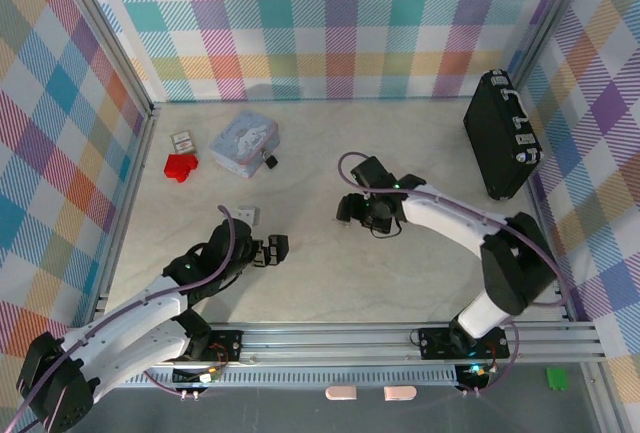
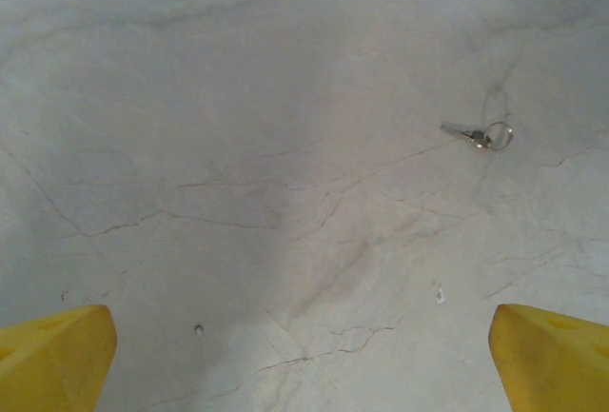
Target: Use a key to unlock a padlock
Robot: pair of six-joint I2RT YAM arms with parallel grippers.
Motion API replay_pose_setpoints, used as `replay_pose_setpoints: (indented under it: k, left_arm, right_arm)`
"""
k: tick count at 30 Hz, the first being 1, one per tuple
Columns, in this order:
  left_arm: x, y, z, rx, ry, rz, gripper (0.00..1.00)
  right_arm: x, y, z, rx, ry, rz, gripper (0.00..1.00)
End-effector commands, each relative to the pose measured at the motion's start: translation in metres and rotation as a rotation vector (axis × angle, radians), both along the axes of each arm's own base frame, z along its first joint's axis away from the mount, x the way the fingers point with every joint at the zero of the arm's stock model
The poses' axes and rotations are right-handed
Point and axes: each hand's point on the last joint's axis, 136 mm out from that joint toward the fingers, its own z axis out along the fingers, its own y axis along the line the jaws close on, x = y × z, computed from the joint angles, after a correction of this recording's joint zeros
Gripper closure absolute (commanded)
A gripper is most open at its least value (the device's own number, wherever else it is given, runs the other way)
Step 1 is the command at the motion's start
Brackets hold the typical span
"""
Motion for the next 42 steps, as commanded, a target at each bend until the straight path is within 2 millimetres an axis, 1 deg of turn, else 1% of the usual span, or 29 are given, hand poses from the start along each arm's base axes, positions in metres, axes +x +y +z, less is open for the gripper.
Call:
replay_pose_setpoints:
  k: [1,4,7,10,13,22,29,42]
  left_arm:
    - [0.001,-0.005,0.01,-0.028,-0.051,-0.025,0.0]
    - [0.001,-0.005,0.01,-0.026,-0.053,-0.025,0.0]
    - [0.001,-0.007,0.011,-0.031,-0.052,-0.031,0.0]
    - [0.001,-0.008,0.011,-0.033,-0.052,-0.036,0.0]
    - [0.001,-0.007,0.011,-0.033,-0.054,-0.034,0.0]
    - [0.002,-0.008,0.01,-0.03,-0.053,-0.036,0.0]
    - [0.002,-0.008,0.01,-0.028,-0.055,-0.035,0.0]
    - [0.003,-0.008,0.008,-0.02,-0.05,-0.031,0.0]
  right_arm:
    - [-0.002,0.008,-0.011,-0.019,0.064,0.048,0.28]
    - [0.004,0.019,-0.02,-0.023,0.091,0.08,0.34]
    - [0.009,0.023,-0.03,-0.051,0.116,0.103,0.4]
    - [0.014,0.022,-0.039,-0.091,0.126,0.116,0.45]
    - [0.019,0.02,-0.043,-0.13,0.122,0.126,0.5]
    - [0.028,0.02,-0.056,-0.187,0.131,0.16,0.57]
    - [0.029,0.022,-0.065,-0.201,0.151,0.173,0.61]
    - [0.023,0.025,-0.074,-0.169,0.168,0.171,0.76]
